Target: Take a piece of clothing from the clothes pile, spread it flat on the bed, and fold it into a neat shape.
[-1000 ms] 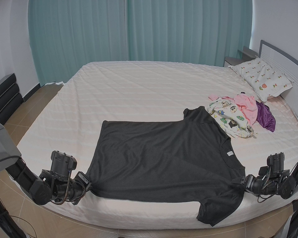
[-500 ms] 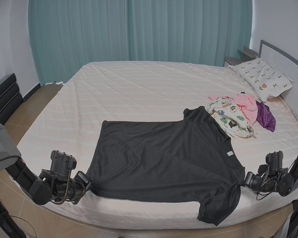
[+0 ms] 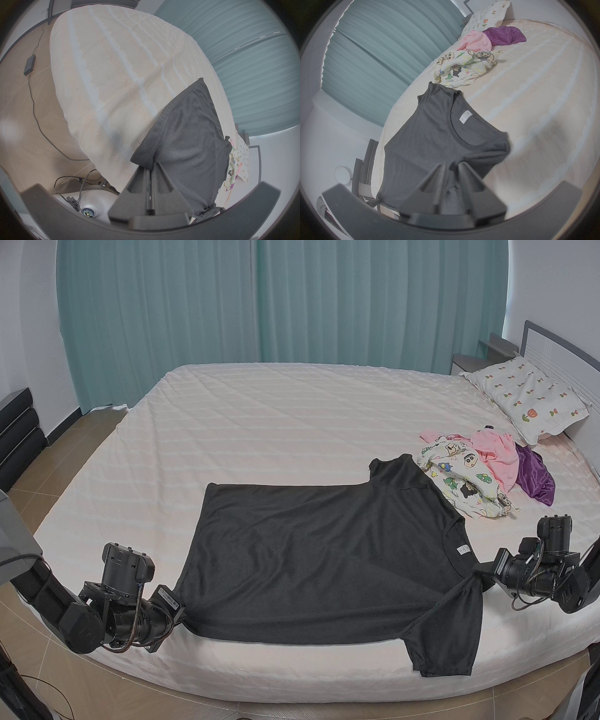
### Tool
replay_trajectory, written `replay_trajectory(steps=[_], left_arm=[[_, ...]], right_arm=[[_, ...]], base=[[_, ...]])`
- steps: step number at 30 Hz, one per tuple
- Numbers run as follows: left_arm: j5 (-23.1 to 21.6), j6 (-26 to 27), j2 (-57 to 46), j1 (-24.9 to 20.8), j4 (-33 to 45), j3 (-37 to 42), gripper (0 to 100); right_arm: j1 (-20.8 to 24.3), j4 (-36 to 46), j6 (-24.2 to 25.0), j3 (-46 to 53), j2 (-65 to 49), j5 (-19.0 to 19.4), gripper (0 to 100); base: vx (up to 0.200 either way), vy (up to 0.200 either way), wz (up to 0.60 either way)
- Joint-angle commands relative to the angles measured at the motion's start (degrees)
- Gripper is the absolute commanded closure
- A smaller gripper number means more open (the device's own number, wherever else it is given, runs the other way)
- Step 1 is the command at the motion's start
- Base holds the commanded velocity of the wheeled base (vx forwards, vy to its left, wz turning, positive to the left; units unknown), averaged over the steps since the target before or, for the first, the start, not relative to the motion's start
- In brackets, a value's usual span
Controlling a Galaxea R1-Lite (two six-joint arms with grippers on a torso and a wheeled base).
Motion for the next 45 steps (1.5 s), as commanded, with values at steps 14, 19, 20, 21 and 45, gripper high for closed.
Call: replay_trajectory(steps=[14, 19, 20, 21, 45], left_arm=[[-0.4, -0.1, 0.3, 0.0, -0.1, 0.0, 100], [-0.4, -0.2, 0.2, -0.1, 0.0, 0.1, 100], [-0.4, -0.2, 0.2, -0.1, 0.0, 0.1, 100], [-0.4, -0.2, 0.2, -0.1, 0.0, 0.1, 100], [-0.4, -0.2, -0.3, -0.2, 0.0, 0.2, 100]], right_arm=[[-0.5, -1.1, -0.4, 6.7, -2.6, 0.4, 0], [0.9, -0.3, -2.0, 12.9, -7.3, 3.4, 0], [1.3, -0.1, -2.5, 13.8, -7.5, 3.5, 0], [1.7, 0.0, -2.7, 14.3, -7.5, 3.6, 0], [8.5, 0.6, -9.8, 20.8, 2.4, 5.4, 0]], base=[[0.000, 0.000, 0.00], [0.000, 0.000, 0.00], [0.000, 0.000, 0.00], [0.000, 0.000, 0.00], [0.000, 0.000, 0.00]])
